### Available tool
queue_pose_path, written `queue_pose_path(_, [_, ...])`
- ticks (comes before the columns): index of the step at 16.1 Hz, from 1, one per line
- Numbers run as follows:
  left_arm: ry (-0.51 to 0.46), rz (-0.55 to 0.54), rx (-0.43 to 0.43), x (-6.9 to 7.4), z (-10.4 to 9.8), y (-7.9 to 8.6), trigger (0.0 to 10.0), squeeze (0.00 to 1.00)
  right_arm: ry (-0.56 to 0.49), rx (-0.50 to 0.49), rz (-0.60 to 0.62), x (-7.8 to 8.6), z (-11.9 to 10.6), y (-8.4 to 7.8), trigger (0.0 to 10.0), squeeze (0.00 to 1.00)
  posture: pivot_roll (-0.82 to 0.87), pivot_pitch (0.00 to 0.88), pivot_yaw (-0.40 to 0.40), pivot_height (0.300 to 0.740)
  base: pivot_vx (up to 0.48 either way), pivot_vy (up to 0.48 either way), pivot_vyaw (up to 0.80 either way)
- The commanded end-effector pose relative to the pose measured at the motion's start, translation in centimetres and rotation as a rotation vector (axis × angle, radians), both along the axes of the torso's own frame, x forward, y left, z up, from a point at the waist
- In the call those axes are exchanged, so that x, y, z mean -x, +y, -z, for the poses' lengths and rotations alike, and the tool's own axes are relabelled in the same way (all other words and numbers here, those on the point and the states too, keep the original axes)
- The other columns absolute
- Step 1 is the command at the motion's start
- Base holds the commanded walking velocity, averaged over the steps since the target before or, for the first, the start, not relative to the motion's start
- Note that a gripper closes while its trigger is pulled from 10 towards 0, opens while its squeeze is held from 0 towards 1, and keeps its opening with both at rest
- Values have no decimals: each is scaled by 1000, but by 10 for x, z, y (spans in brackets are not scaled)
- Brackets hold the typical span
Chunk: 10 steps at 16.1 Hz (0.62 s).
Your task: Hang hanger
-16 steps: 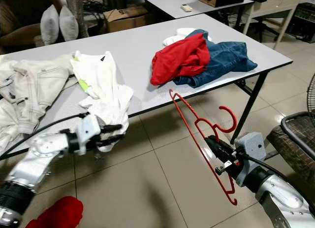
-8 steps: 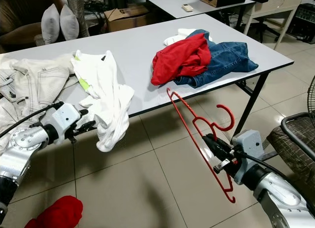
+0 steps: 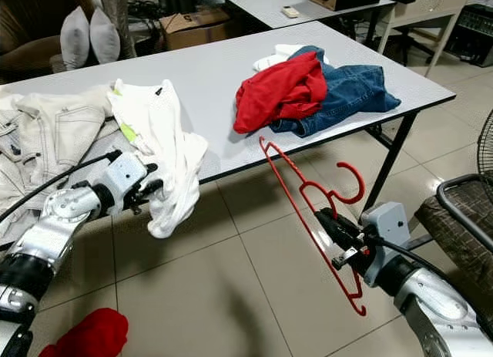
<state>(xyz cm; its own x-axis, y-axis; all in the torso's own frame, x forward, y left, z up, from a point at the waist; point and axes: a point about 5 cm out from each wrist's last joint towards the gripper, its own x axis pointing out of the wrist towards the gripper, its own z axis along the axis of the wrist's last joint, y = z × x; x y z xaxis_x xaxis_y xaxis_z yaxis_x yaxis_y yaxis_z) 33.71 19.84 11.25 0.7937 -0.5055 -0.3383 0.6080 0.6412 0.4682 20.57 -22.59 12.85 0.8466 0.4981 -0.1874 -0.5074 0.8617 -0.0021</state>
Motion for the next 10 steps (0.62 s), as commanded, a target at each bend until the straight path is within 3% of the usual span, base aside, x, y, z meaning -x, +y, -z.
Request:
queue_pose_path(1, [2, 10, -24, -2, 0, 0, 0, 0, -2, -5, -2, 0, -1, 2, 10000, 0, -233, 0, 84, 740, 0, 0, 0])
queue_pose_path(8, [-8, 29, -7, -11, -6, -4, 0, 0, -4, -17, -6, -1, 0, 6, 10000, 0, -230, 0, 95, 740, 0, 0, 0])
queue_pose_path(10, [-18, 12, 60, -19, -15, -8, 0, 0, -7, -23, -8, -1, 1, 8, 10000, 0, -229, 0, 99, 740, 0, 0, 0])
